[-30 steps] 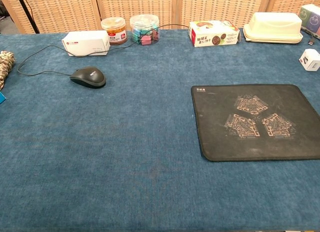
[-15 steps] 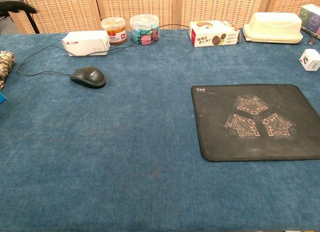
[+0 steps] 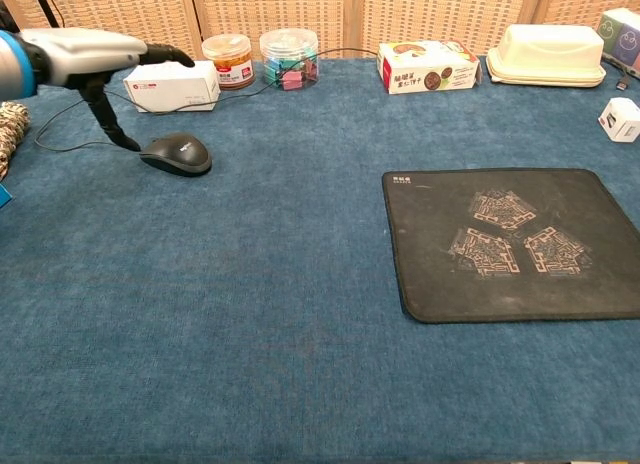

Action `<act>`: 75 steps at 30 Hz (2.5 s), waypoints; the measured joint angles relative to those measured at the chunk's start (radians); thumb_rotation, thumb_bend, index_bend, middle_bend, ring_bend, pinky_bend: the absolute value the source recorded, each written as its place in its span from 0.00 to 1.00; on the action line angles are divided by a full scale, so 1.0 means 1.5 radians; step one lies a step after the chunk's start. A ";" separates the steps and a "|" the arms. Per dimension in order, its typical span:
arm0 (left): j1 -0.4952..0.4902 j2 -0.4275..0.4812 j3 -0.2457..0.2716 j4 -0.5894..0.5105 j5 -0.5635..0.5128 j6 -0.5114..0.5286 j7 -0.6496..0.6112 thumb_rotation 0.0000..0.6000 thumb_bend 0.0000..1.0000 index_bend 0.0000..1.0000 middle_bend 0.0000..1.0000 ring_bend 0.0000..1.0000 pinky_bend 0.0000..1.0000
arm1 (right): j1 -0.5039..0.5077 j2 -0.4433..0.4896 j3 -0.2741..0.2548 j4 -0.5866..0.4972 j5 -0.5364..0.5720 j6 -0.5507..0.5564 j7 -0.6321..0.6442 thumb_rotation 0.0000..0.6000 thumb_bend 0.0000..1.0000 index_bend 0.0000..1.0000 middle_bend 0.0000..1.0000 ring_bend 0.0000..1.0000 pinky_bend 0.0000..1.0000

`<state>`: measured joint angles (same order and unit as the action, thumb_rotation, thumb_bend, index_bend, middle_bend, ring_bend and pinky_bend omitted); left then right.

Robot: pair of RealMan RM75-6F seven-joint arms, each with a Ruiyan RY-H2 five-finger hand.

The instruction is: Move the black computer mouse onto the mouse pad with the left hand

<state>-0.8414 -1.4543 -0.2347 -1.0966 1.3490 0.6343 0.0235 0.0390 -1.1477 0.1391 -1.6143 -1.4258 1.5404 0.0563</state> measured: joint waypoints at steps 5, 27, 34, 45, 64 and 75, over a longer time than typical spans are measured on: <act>-0.037 -0.055 0.006 0.097 -0.008 -0.045 -0.032 1.00 0.00 0.00 0.00 0.00 0.04 | 0.006 -0.007 0.010 0.015 0.031 -0.018 -0.003 1.00 0.02 0.03 0.00 0.00 0.00; -0.071 -0.134 0.084 0.240 0.068 -0.041 -0.173 1.00 0.19 0.51 0.48 0.41 0.44 | 0.011 -0.012 0.018 0.031 0.056 -0.038 0.004 1.00 0.02 0.03 0.00 0.00 0.00; -0.071 -0.133 0.090 0.240 0.071 -0.016 -0.184 1.00 0.28 0.62 0.57 0.49 0.48 | 0.010 -0.009 0.017 0.030 0.058 -0.042 0.009 1.00 0.02 0.03 0.00 0.00 0.00; -0.071 -0.081 0.091 0.121 0.099 0.065 -0.174 1.00 0.27 0.59 0.56 0.47 0.48 | 0.011 -0.005 0.018 0.023 0.058 -0.044 0.014 1.00 0.02 0.03 0.00 0.00 0.00; -0.205 -0.163 0.010 -0.109 0.088 0.080 0.203 1.00 0.27 0.58 0.56 0.46 0.48 | -0.003 0.022 0.025 0.025 0.069 -0.042 0.077 1.00 0.02 0.03 0.00 0.00 0.00; -0.246 -0.238 0.000 -0.088 0.072 0.088 0.250 1.00 0.22 0.58 0.55 0.45 0.48 | -0.004 0.028 0.026 0.020 0.068 -0.044 0.088 1.00 0.02 0.03 0.00 0.00 0.00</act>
<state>-1.2108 -1.8113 -0.2347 -1.2280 1.4576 0.7669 0.3980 0.0329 -1.1064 0.1778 -1.5845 -1.3240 1.4742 0.1884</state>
